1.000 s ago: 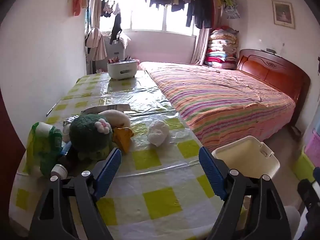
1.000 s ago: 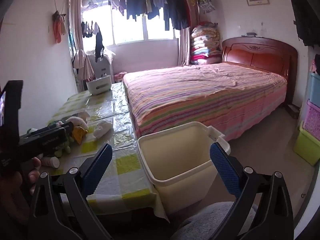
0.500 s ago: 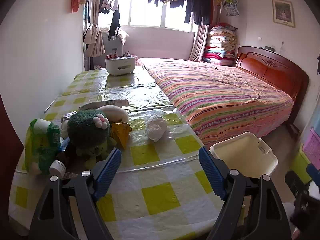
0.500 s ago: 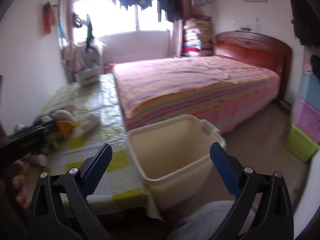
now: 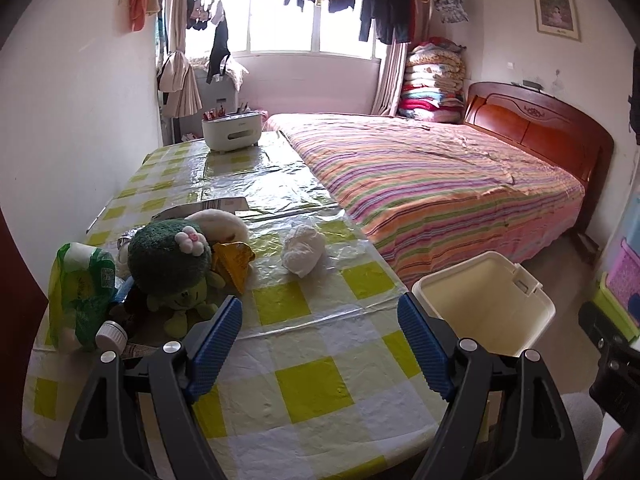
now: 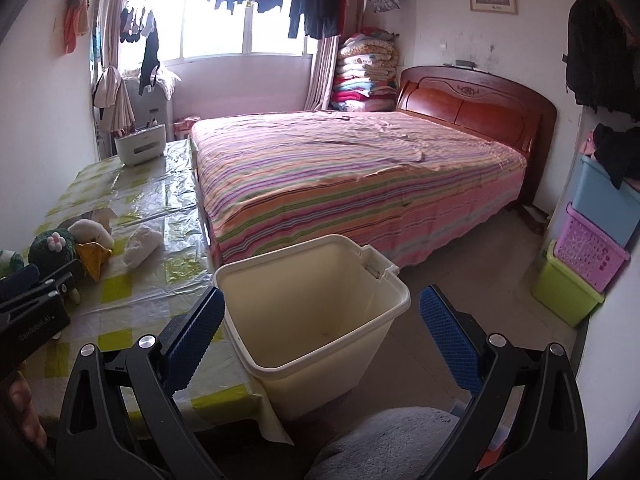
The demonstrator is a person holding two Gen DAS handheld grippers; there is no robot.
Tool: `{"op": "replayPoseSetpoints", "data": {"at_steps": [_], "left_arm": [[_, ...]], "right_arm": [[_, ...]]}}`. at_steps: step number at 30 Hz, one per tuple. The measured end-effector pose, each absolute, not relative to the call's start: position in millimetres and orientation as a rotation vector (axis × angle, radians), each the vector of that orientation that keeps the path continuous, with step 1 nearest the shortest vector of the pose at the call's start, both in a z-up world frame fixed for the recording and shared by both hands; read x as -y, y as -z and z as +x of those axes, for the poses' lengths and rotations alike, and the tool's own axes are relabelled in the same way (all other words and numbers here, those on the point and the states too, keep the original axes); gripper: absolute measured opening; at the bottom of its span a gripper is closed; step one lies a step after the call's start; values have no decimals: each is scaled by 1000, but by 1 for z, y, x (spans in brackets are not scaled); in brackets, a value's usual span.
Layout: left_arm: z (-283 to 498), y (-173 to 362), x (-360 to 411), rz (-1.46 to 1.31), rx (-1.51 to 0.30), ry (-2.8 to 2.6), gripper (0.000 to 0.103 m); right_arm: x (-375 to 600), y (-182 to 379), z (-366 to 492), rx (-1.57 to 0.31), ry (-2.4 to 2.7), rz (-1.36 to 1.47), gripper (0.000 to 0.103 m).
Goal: Collect trash
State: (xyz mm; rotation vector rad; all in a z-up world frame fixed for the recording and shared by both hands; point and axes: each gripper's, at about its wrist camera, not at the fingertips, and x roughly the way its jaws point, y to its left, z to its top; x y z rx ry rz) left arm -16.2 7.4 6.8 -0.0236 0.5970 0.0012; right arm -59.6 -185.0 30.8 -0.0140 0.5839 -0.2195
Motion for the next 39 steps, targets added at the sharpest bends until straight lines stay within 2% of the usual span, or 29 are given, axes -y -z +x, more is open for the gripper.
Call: {"op": "replayPoseSetpoints", "data": {"at_steps": [39], "left_arm": [[-26, -9, 3, 37, -597, 4, 78]], "right_arm": [[175, -34, -63, -575, 291, -127, 97]]}}
